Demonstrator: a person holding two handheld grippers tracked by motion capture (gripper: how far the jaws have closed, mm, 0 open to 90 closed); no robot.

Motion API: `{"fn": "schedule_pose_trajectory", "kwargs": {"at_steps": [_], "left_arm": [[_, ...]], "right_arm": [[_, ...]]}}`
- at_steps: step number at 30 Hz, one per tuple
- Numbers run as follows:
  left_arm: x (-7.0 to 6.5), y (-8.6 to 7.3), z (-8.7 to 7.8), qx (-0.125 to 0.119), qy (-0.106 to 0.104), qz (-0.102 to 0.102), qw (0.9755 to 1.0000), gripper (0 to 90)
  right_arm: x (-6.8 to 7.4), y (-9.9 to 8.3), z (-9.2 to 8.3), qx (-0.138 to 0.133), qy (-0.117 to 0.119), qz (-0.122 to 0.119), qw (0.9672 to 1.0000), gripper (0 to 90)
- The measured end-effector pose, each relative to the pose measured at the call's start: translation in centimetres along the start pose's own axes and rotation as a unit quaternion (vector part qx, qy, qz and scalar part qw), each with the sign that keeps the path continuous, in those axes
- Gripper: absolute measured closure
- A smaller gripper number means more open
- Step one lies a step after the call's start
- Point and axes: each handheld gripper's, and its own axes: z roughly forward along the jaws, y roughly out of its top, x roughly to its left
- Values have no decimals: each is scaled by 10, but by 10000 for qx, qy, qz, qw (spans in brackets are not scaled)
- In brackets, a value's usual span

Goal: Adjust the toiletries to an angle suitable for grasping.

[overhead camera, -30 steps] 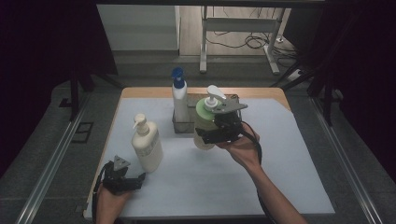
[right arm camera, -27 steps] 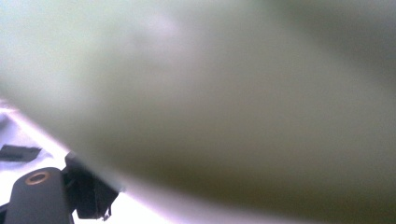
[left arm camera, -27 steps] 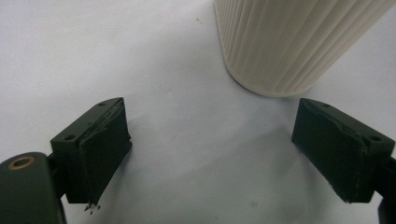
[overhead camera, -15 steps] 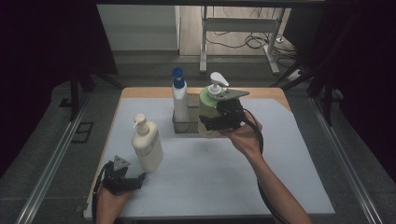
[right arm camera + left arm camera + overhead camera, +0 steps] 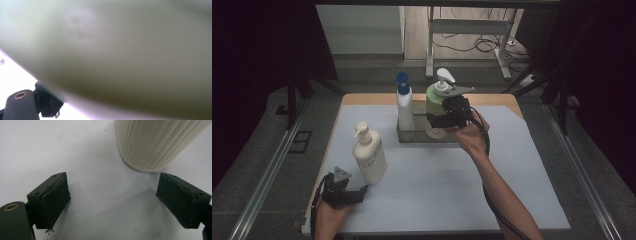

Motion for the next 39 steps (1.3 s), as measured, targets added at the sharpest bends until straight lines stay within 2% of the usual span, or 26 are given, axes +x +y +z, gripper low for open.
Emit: {"fn": "schedule_pose_trajectory", "kwargs": {"at_steps": [20, 29, 39], "left_arm": [[0, 0, 0, 0, -2, -7, 10000, 108], [0, 0, 0, -3, -1, -12, 10000, 109], [0, 0, 0, -4, 0, -11, 10000, 108]], "right_arm": [[-14, 6, 26, 24, -343, 85, 9994, 125], [-19, 2, 38, 57, -376, 167, 9991, 125], [-19, -7, 48, 228, -377, 137, 9989, 125]]}}
